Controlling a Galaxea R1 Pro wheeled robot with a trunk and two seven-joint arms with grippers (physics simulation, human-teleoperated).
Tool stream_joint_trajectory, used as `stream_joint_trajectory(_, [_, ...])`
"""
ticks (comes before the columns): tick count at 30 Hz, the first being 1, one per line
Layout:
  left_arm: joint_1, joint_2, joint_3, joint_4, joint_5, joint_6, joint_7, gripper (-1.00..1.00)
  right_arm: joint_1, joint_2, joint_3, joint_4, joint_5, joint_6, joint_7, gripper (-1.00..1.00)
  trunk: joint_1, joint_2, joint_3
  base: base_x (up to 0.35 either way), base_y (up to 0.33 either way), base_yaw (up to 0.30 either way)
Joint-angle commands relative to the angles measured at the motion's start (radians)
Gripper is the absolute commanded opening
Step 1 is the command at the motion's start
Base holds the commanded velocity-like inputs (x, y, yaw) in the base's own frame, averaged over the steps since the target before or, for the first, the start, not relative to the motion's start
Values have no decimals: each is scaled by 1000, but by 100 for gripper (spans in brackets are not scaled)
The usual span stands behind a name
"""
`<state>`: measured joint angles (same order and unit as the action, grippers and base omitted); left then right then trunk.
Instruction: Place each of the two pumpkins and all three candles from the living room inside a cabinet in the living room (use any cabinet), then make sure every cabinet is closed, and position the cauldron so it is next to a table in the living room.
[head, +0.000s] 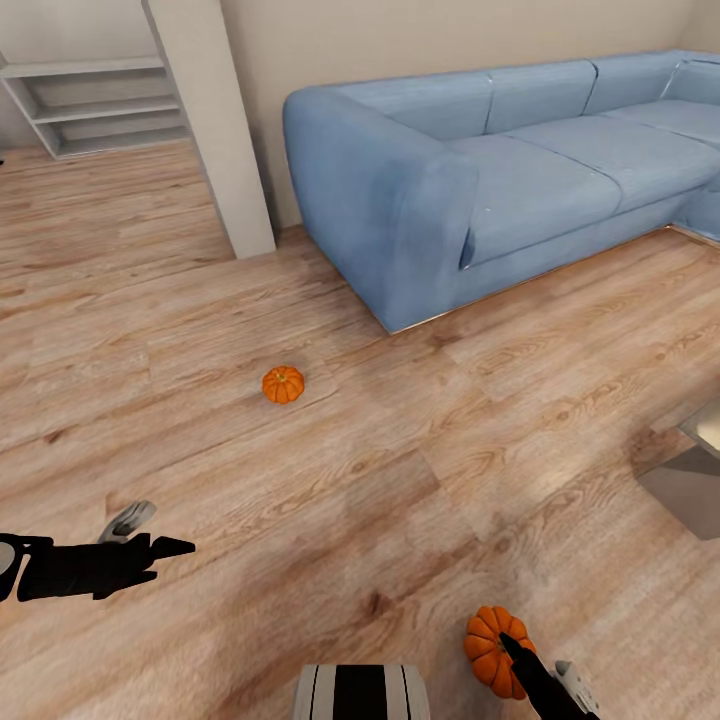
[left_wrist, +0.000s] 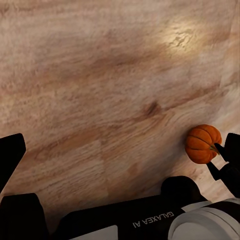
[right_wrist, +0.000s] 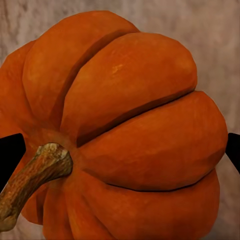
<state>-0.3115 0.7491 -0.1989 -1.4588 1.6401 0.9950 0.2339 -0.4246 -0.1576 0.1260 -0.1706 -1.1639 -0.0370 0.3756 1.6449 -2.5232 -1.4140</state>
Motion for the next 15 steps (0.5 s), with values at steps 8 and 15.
stream_joint_trajectory(8, [-1, 1, -2, -1, 12, 1, 9, 100, 0, 22, 40, 5, -8, -3, 2, -100, -1, 0, 7, 0, 0, 0])
stream_joint_trajectory(15, [-1, 1, -2, 0, 12, 1, 9, 100, 0, 21, 39, 5, -8, -3, 2, -100, -1, 1, 11, 0, 0, 0])
